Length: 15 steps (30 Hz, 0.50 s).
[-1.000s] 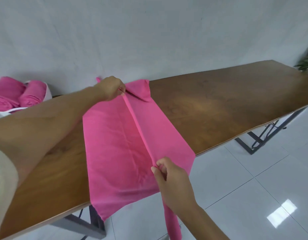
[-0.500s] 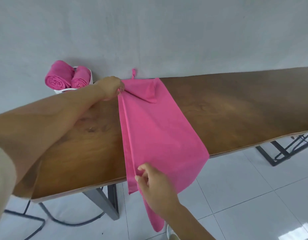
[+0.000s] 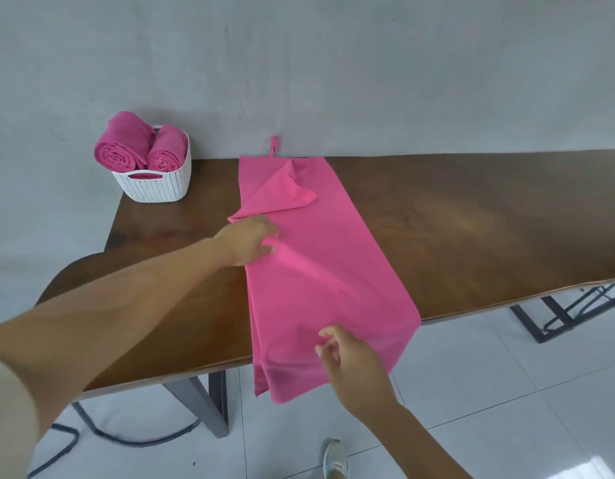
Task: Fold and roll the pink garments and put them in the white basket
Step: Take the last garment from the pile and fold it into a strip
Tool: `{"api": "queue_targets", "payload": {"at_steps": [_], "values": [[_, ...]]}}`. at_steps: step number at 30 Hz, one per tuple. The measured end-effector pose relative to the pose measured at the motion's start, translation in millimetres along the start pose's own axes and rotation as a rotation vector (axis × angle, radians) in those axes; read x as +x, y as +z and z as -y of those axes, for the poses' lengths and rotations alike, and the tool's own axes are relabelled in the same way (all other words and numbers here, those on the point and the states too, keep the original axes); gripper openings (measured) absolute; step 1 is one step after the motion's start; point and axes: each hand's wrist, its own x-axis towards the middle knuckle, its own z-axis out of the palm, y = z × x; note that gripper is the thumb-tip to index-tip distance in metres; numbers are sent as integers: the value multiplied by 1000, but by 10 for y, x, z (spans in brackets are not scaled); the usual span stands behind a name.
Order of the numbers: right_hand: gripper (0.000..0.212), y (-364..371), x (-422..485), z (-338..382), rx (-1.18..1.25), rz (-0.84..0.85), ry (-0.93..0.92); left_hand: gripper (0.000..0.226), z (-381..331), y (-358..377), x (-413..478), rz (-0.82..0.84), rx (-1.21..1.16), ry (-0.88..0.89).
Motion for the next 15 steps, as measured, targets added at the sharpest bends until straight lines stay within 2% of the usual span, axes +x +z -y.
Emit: {"api": "queue_targets", "payload": {"at_steps": [4, 9, 15], "values": [[23, -238, 105, -145, -10, -19, 35, 59, -225, 254, 128, -6, -36, 19], [22, -534, 331, -333, -65, -46, -10, 63, -385, 540, 222, 8, -29, -15], [22, -835, 793, -624, -125, -48, -130, 62, -516, 783, -31, -123, -139, -60]]}}
